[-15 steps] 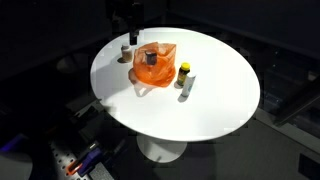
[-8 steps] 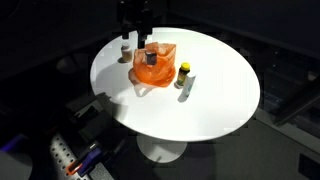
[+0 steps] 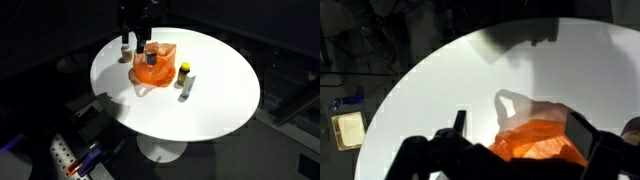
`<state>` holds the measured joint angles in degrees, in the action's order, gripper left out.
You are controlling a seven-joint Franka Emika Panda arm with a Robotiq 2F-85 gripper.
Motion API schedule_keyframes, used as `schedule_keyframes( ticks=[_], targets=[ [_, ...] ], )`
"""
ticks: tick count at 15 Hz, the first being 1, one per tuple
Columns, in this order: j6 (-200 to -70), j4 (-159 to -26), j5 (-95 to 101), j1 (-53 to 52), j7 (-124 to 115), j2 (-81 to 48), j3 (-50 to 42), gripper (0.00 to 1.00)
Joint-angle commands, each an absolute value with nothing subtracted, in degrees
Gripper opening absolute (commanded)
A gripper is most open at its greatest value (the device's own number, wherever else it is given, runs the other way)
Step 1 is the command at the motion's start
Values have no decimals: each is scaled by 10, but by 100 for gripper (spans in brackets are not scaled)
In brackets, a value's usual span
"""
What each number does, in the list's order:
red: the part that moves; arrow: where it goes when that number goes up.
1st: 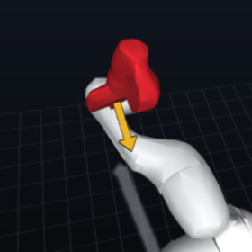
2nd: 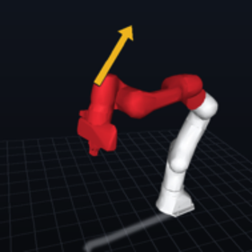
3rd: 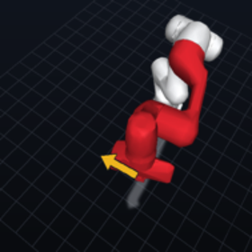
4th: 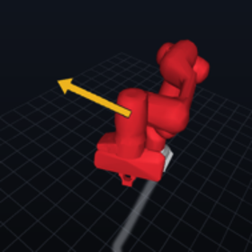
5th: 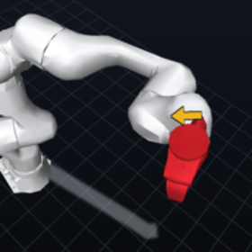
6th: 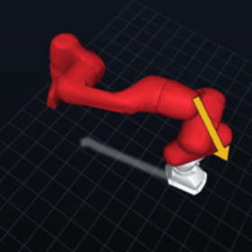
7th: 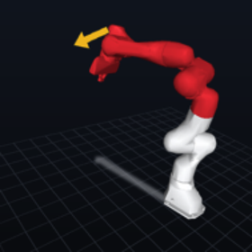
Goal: Remove the blue container from the plastic bag and put it on the table
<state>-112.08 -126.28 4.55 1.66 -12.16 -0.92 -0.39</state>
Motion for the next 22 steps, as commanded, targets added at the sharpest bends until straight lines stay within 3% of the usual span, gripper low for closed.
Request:
schedule_keyframes(
  ticks=[1,22],
  targets=[
    [-1164,-1273,54,17,-148,-25,-11,100],
    [-1294,-1214,100,-10,-151,-166,-27,100]
  ],
)
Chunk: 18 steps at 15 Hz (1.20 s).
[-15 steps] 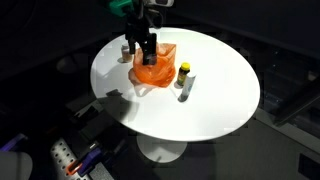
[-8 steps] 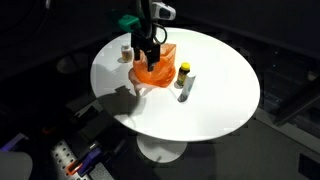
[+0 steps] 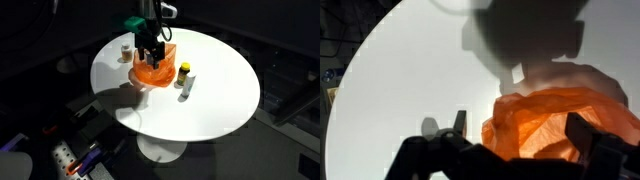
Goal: Remove the blue container from the plastic bag and put it on the table
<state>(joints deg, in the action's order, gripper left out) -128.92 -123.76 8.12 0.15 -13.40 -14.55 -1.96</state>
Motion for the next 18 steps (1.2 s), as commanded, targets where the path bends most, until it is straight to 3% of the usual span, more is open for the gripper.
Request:
schedule_keyframes(
  ticks=[1,18],
  targets=[
    [-1297,-1210,104,-13,-150,-170,-27,100],
    [-1338,-1209,105,-26,-144,-185,-28,100]
  ],
)
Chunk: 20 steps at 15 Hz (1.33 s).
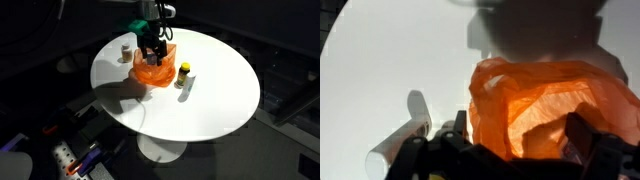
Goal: Remove the blue container from the plastic bag and put it on the table
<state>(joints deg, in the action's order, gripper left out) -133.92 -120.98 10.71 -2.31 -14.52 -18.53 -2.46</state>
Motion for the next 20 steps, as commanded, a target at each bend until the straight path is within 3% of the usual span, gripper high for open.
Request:
schedule_keyframes(
  ticks=[1,20],
  targets=[
    [-1350,-1210,107,-26,-140,-187,-27,100],
    [-1506,-1206,69,-38,-116,-225,-9,100]
  ],
)
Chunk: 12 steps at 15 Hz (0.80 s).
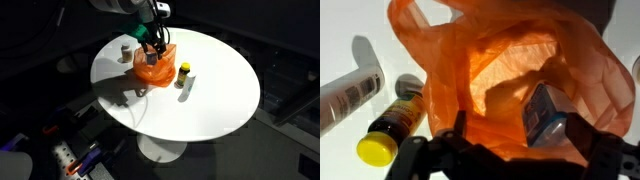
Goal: Remove the blue container from the plastic bag and put it on the table
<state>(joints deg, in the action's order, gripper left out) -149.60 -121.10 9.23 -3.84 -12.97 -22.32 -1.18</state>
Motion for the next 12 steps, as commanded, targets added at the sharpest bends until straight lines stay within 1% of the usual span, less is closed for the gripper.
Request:
schedule_keyframes(
  ticks=[1,12],
  targets=[
    [-1507,-1204,65,-38,-117,-227,-8,100],
    [-1538,-1197,2,-47,-133,-244,-1,100]
  ],
)
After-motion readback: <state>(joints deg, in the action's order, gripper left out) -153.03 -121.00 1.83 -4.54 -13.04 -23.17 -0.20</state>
